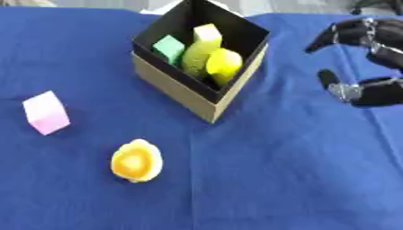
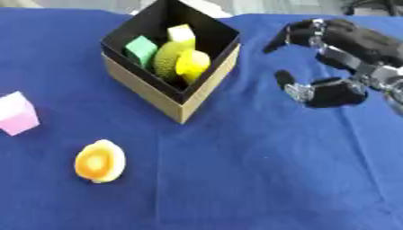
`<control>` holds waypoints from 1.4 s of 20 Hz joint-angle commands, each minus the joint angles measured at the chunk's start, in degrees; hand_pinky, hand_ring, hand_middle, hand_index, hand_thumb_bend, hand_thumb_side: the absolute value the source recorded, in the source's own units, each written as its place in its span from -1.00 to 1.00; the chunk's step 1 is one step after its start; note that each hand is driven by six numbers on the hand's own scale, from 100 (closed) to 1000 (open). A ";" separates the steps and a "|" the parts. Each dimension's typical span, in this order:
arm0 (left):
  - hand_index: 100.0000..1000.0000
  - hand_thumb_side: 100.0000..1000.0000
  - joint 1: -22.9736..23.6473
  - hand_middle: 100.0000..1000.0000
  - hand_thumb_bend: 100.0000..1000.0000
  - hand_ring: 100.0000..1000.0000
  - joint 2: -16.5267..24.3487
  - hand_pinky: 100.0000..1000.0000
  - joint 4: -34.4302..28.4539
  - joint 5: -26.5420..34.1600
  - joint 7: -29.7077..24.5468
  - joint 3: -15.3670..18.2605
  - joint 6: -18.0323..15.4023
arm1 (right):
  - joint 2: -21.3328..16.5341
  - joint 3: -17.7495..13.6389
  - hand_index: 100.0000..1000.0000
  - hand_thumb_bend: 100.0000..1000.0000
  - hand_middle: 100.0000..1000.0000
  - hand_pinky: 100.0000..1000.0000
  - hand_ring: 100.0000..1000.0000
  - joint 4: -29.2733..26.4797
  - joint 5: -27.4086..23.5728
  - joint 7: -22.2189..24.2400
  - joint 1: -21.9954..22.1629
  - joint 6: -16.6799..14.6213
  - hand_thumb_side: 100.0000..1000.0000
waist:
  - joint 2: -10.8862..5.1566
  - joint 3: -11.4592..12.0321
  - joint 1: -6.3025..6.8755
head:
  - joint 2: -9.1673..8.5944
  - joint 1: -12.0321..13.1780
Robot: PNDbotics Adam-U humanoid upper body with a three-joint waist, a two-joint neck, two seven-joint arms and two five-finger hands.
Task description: Pick up objects on the table and place them in the box.
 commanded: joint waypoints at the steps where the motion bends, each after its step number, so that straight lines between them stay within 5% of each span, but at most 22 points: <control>1: 0.65 0.06 -0.31 0.40 -0.81 0.53 6.96 0.64 -0.45 -0.26 -5.36 -1.54 2.00 | -2.07 -1.15 0.57 -1.00 0.40 0.63 0.55 -0.84 2.97 -1.74 3.28 -2.03 -0.73 | -1.13 -0.38 0.28 | 0.33 1.02; 7: 0.74 0.04 -3.33 0.48 -0.65 0.58 12.83 0.71 4.14 -4.17 -17.74 -5.45 2.18 | -0.24 -1.15 0.57 -1.00 0.39 0.63 0.55 -0.84 8.01 -5.41 10.71 -3.80 -0.68 | -1.05 -0.86 1.15 | 0.46 1.47; 14: 0.82 -0.01 -9.34 0.58 -0.48 0.65 12.94 0.77 9.35 -9.99 -33.75 -10.28 -1.78 | 0.57 -0.68 0.57 -1.00 0.38 0.62 0.54 -0.84 11.35 -7.16 13.57 -3.73 -0.65 | -1.02 -0.87 1.95 | 0.51 1.66; 23: 0.82 -0.13 -12.96 0.62 -0.24 0.72 10.94 0.82 10.92 -12.28 -39.12 -12.86 -4.56 | 2.49 -1.01 0.56 -1.00 0.36 0.62 0.52 -0.84 12.23 -9.86 14.65 -3.58 -0.61 | -0.77 -1.03 2.24 | 0.21 2.73; 28: 0.80 0.05 -16.51 0.60 -0.20 0.72 8.65 0.80 13.48 -10.00 -41.28 -15.15 -4.44 | 3.94 -1.47 0.55 -1.00 0.34 0.62 0.51 -0.84 11.20 -11.66 14.27 -3.32 -0.59 | -0.84 -1.24 2.55 | 0.11 3.49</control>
